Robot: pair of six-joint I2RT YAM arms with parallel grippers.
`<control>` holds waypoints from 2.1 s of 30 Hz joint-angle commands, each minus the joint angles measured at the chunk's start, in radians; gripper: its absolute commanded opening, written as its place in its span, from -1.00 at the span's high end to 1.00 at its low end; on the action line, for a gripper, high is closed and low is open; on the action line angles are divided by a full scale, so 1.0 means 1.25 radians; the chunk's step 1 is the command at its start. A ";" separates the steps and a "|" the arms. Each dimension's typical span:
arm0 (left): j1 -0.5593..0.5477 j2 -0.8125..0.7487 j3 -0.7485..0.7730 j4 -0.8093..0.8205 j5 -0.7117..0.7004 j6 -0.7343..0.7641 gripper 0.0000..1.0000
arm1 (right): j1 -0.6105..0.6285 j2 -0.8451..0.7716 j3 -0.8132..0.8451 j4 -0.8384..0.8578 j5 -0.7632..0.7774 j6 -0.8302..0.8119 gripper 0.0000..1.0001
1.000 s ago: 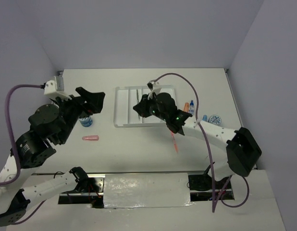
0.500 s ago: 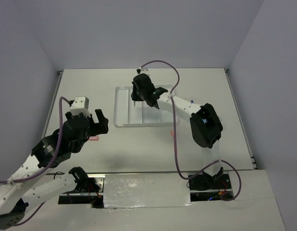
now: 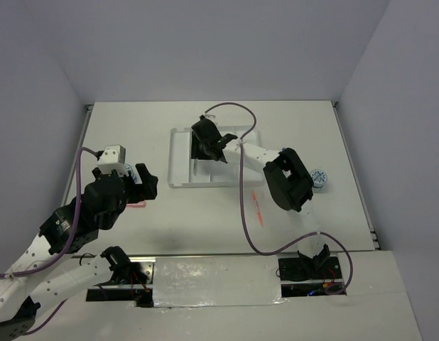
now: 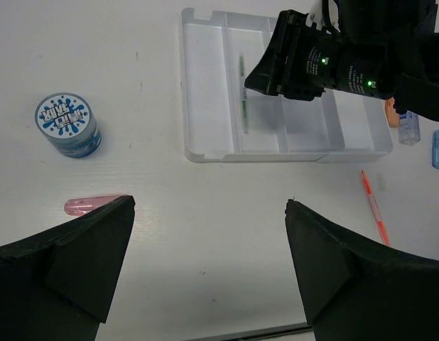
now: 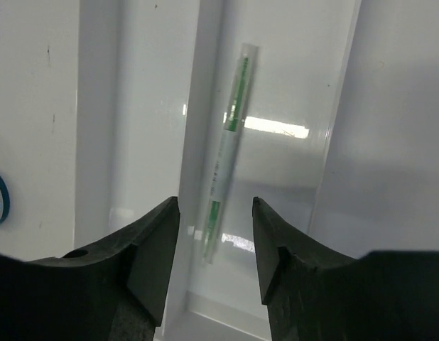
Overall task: Sort the stationery into containers
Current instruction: Place the pen in the storage box, then pick up the pen cap from the center of the board.
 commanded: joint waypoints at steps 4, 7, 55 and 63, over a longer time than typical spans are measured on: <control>-0.002 -0.005 -0.006 0.029 0.019 0.005 -0.99 | 0.004 -0.088 -0.024 0.046 -0.006 0.007 -0.15; -0.002 -0.009 -0.005 0.025 0.010 0.001 -0.99 | 0.010 -0.200 -0.073 0.070 -0.004 -0.028 -0.19; -0.001 0.151 -0.044 0.052 0.143 -0.019 -0.99 | -0.227 -0.459 -0.647 -0.108 -0.009 -0.174 0.17; -0.001 0.153 -0.039 0.050 0.149 -0.018 -0.99 | -0.231 -0.439 -0.656 -0.101 -0.052 -0.181 0.58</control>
